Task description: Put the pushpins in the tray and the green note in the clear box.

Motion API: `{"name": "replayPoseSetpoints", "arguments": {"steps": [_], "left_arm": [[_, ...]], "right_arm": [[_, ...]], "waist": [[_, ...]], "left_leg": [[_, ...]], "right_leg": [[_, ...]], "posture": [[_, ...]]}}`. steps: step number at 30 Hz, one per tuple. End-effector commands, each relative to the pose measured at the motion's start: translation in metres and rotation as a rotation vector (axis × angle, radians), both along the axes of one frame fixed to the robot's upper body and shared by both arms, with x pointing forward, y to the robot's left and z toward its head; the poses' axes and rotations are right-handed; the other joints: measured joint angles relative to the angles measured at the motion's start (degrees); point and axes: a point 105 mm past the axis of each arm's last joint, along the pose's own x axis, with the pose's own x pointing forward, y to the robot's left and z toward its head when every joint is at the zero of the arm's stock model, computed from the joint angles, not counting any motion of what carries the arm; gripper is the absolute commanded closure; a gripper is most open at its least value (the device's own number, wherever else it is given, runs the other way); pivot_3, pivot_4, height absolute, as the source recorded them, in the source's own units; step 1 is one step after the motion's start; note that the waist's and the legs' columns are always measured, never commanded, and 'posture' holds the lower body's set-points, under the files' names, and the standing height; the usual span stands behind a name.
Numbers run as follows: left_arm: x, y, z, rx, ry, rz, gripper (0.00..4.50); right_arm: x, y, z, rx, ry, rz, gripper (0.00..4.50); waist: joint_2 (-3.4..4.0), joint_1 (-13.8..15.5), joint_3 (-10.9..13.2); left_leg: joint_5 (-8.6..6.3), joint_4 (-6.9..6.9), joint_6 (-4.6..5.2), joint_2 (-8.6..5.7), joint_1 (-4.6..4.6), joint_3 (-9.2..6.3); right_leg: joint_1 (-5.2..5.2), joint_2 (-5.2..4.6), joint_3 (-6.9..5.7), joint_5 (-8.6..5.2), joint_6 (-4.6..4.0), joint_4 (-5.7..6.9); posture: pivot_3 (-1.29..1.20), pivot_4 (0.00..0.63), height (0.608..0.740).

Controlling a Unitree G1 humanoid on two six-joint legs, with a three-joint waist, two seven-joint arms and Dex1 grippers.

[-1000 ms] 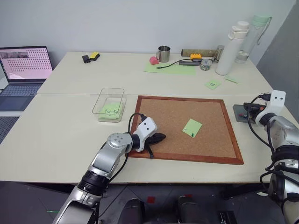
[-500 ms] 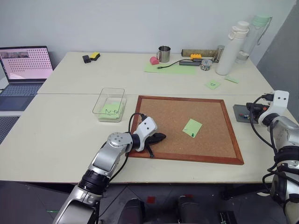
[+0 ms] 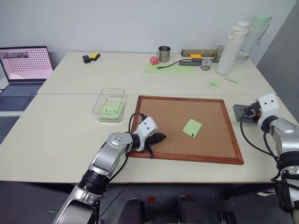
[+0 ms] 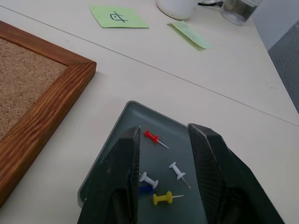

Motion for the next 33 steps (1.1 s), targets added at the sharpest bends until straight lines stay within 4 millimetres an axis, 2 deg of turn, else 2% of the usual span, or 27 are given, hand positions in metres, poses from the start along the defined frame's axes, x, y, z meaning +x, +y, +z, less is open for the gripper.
{"name": "replayPoseSetpoints", "arguments": {"steps": [1,4,7,10,13,17,26,33], "left_arm": [[-0.005,0.005,-0.018,0.039,0.067,0.015,4.5],[-0.005,0.007,-0.017,0.04,0.067,0.02,4.5],[-0.006,0.008,-0.018,0.04,0.068,0.021,4.5],[-0.007,0.008,-0.018,0.04,0.071,0.019,4.5],[-0.007,0.007,-0.018,0.043,0.073,0.011,4.5],[-0.006,0.004,-0.017,0.046,0.073,0.001,4.5],[-0.006,0.006,-0.016,0.053,0.07,-0.005,4.5],[-0.008,0.008,-0.017,0.054,0.072,-0.003,4.5]], "right_arm": [[-0.002,0.036,0.036,0.27,-0.123,0.176,2.83],[-0.032,0.092,0.04,0.41,-0.067,0.438,2.83],[-0.071,0.142,0.028,0.429,0.04,0.632,2.83],[-0.098,0.174,0.014,0.394,0.103,0.725,2.83],[-0.108,0.195,0.004,0.378,0.116,0.751,2.83],[-0.106,0.204,-0.018,0.296,0.14,0.726,2.83],[-0.086,0.205,-0.029,0.31,0.121,0.652,2.83],[-0.081,0.202,-0.035,0.328,0.133,0.618,2.83]], "waist": [[0.01,-0.04,0.0],[0.01,0.07,-0.01],[0.04,0.42,-0.02],[0.04,0.33,-0.02],[0.03,0.13,-0.02],[-0.03,0.17,-0.07],[-0.04,0.26,-0.07],[-0.04,0.26,-0.07]], "left_leg": [[0.0,0.0,0.0,0.01,0.0,0.0],[0.0,0.0,0.0,0.05,-0.02,-0.12],[0.0,-0.03,0.0,0.05,-0.08,-0.26],[-0.01,-0.02,0.0,0.03,-0.08,-0.61],[-0.01,0.04,0.0,-0.01,-0.08,-0.57],[-0.01,0.06,0.0,0.01,-0.03,-0.61],[-0.01,0.04,0.0,0.0,-0.07,-0.59],[-0.01,0.03,0.0,0.0,-0.06,-0.6]], "right_leg": [[0.0,0.0,0.01,0.0,0.0,0.0],[0.02,0.04,-0.07,0.0,0.0,0.03],[0.01,0.03,-0.21,0.0,0.0,0.03],[0.01,0.01,-0.23,-0.01,0.0,0.02],[0.01,0.0,-0.16,-0.13,0.2,-0.01],[0.02,0.03,-0.19,-0.15,0.22,0.01],[0.0,0.03,-0.2,-0.13,0.15,-0.01],[0.0,0.03,-0.21,-0.13,0.14,-0.01]], "posture": [[0.0,0.15,0.74],[0.0,0.15,0.74],[0.0,0.15,0.74],[0.0,0.15,0.74],[0.0,0.15,0.74],[0.0,0.15,0.74],[0.0,0.15,0.74],[0.0,0.15,0.74]]}}
